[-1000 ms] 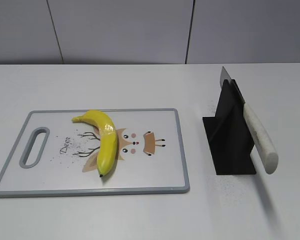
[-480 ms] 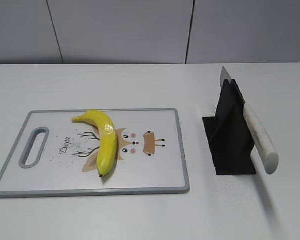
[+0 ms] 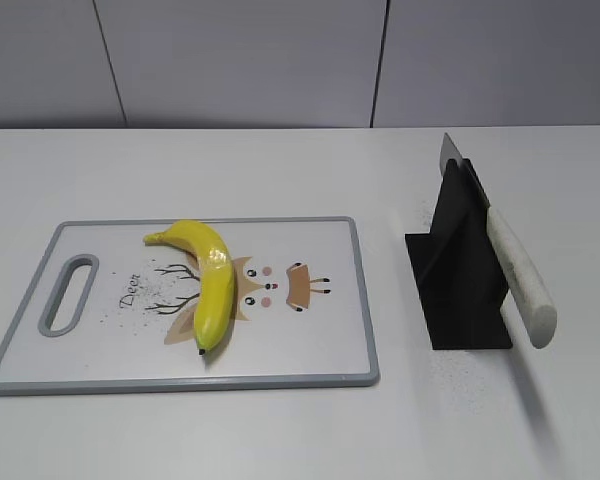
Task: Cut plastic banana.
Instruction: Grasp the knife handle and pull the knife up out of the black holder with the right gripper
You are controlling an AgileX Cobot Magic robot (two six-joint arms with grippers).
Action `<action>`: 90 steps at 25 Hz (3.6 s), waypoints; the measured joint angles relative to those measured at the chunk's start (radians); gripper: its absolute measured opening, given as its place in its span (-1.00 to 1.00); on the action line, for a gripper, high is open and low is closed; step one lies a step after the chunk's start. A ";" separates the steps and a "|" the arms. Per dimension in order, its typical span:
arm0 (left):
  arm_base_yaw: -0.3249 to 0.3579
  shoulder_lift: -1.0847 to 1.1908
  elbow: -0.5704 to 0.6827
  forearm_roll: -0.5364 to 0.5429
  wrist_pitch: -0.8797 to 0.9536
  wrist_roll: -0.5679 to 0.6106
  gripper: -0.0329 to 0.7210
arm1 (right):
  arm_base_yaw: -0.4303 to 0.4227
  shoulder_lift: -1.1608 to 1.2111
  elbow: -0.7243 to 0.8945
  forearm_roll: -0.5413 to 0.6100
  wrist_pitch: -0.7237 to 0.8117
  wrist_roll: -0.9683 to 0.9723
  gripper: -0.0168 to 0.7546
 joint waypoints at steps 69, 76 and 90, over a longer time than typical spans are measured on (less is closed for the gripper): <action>0.000 0.000 0.000 0.004 0.000 0.000 0.63 | 0.436 1.348 -0.405 -0.199 -0.092 0.494 -0.54; 0.000 0.000 0.000 0.004 0.000 0.000 0.49 | 0.437 1.216 -0.405 -0.196 -0.079 0.502 -0.54; 0.000 0.000 0.000 -0.015 0.000 0.000 0.44 | 0.437 1.031 -0.405 -0.232 -0.076 0.501 -0.54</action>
